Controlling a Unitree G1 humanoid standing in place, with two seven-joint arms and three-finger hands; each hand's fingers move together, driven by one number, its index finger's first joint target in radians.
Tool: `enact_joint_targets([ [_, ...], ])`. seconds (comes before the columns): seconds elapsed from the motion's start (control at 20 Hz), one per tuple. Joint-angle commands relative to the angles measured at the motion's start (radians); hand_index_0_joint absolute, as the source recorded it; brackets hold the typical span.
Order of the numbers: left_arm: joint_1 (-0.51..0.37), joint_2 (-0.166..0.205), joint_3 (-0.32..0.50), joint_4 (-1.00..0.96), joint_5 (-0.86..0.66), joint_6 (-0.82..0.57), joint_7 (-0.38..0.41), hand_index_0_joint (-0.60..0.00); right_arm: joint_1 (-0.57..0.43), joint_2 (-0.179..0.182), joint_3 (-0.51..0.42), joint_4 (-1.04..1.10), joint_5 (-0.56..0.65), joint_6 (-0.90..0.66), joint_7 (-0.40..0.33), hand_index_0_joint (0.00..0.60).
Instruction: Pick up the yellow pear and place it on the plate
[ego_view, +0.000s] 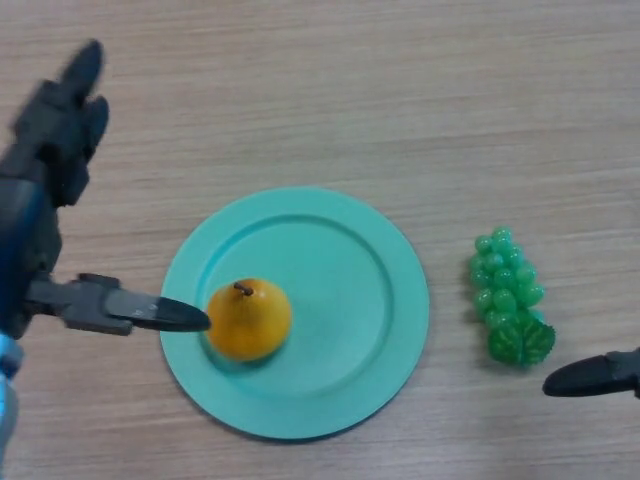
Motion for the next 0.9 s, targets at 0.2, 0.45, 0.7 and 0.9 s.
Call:
enact_joint_targets([
  [0.2,-0.006,0.066,0.118,-0.049,-0.192,-0.048,-0.015,0.000,-0.038,-0.042,-0.017,-0.057,0.055,-0.077,-0.049,0.000],
  [0.45,-0.020,0.072,0.096,-0.008,-0.172,-0.096,0.023,0.000,-0.063,-0.052,0.008,-0.049,0.052,-0.038,-0.044,0.000],
  [0.7,-0.050,0.085,0.074,0.000,-0.130,-0.042,0.017,0.000,-0.072,-0.057,0.010,-0.025,0.079,-0.036,-0.043,0.000],
  [0.9,-0.045,0.078,0.065,0.018,-0.079,-0.084,0.031,0.000,-0.097,-0.062,0.041,0.017,0.051,-0.052,-0.045,0.000],
])
